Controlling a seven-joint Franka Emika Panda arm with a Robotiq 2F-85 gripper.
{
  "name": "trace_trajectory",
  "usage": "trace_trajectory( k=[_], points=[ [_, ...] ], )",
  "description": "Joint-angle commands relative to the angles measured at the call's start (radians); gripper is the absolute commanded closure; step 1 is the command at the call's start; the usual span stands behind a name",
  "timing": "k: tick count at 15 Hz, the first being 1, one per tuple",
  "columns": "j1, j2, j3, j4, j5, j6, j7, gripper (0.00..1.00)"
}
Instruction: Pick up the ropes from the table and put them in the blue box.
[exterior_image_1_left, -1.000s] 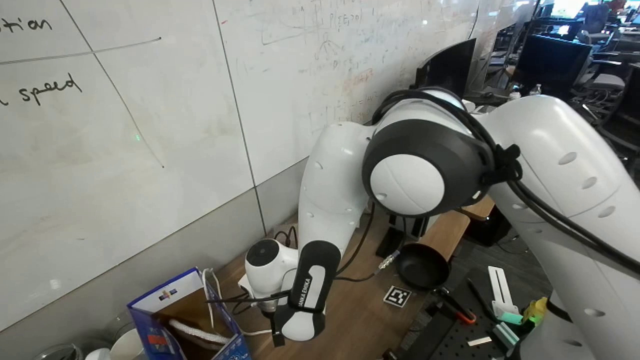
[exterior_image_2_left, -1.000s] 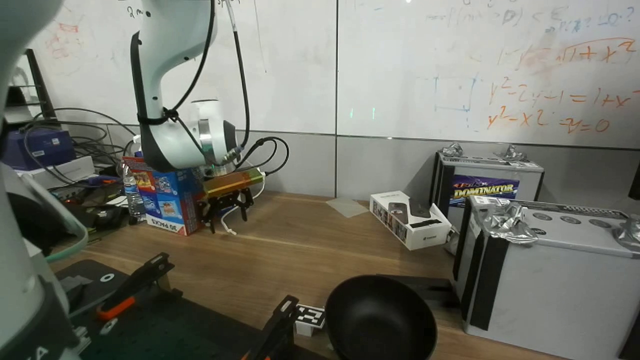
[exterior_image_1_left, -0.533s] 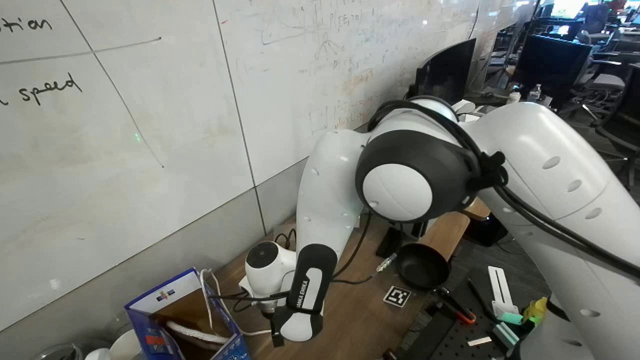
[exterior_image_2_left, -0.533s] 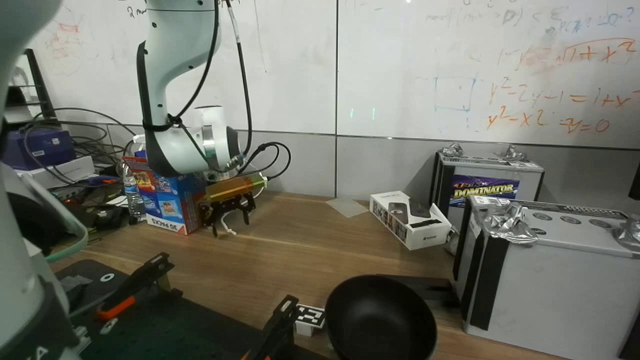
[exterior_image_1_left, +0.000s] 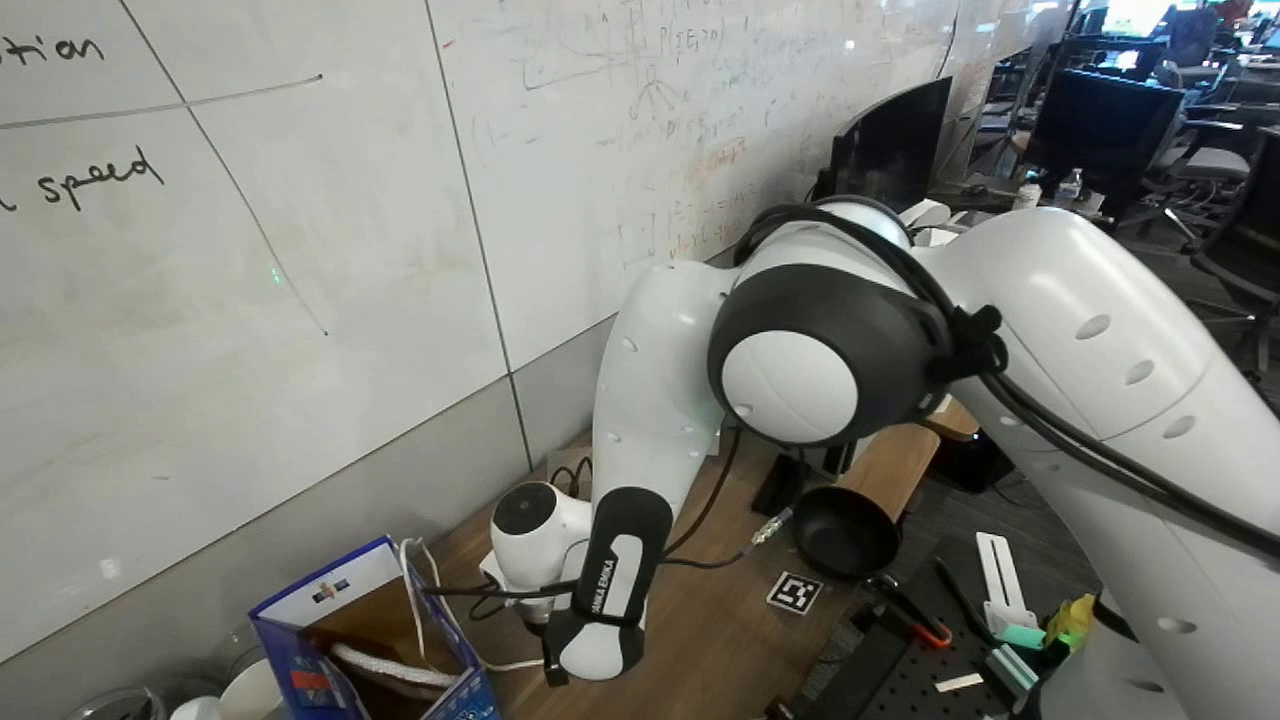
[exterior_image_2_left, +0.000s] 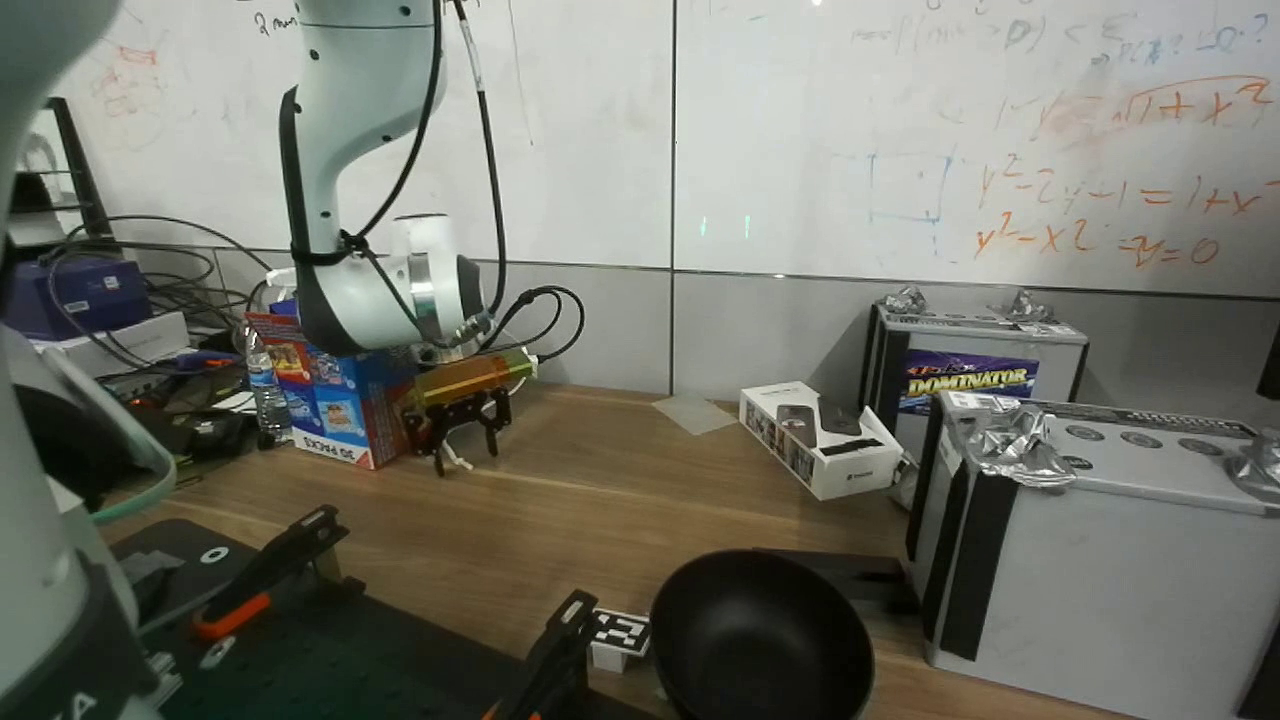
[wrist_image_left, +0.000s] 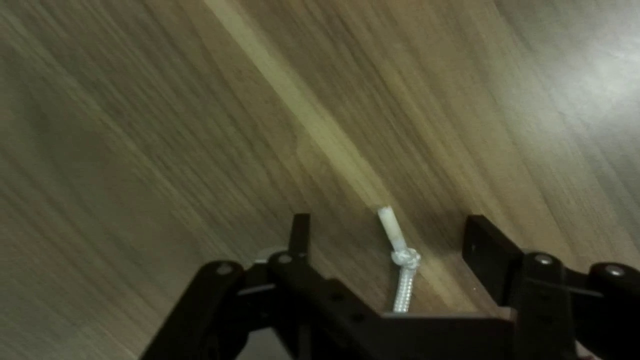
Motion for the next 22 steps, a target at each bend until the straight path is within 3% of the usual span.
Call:
trace_trajectory(
  k=[1,6,9,15,22],
  points=[
    [-0.01,0.016,0.008,0.031,-0.015,-0.015,0.012,0.51],
    [-0.016,0.01,0.019,0.03,-0.013,-0.022,0.007,0.88],
    [-0.025,-0.012,0.031,0.022,-0.011,-0.042,0.001,0.94],
    [-0.069,-0.155,0.069,-0.057,0.002,-0.111,0.001,0.91],
    [0.019,-0.515,-0.021,-0.206,-0.059,-0.122,0.209,0.9]
  ],
)
